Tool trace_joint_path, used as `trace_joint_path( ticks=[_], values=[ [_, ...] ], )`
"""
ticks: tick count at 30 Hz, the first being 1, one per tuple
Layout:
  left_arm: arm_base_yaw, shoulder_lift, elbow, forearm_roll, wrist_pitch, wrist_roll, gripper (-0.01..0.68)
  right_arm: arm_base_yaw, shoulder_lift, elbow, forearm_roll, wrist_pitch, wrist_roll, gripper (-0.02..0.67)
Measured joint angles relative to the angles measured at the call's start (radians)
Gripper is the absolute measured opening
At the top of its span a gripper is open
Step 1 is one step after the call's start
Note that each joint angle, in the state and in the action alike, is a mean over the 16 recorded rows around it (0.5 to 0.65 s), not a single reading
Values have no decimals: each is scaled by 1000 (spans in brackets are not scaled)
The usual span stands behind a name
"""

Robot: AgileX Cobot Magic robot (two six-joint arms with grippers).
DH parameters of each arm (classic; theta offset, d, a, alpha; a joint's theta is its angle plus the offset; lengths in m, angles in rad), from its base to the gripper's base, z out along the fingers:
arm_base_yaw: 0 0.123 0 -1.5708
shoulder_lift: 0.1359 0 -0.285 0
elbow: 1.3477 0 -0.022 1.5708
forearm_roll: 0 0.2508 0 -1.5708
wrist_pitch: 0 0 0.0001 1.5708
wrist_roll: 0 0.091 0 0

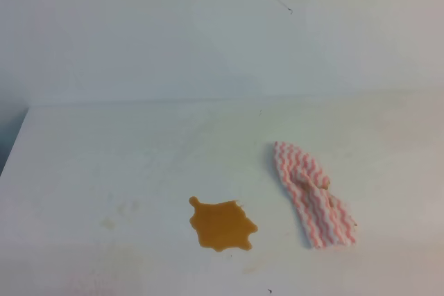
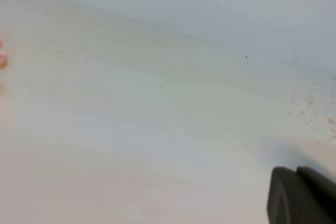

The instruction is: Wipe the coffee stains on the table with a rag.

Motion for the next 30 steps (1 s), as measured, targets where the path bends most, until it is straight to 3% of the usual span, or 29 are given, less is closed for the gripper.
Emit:
trace_joint_path(
  ticks=[9,23,30],
  values=[
    [0,0,0,0,0,0,1,0,1,0,32,-109,76,-4],
    [0,0,0,0,0,0,1,0,2,-1,56,-588,241,-4],
    [0,0,0,0,0,0,1,0,3,-47,150,-651,214,-4]
  ],
)
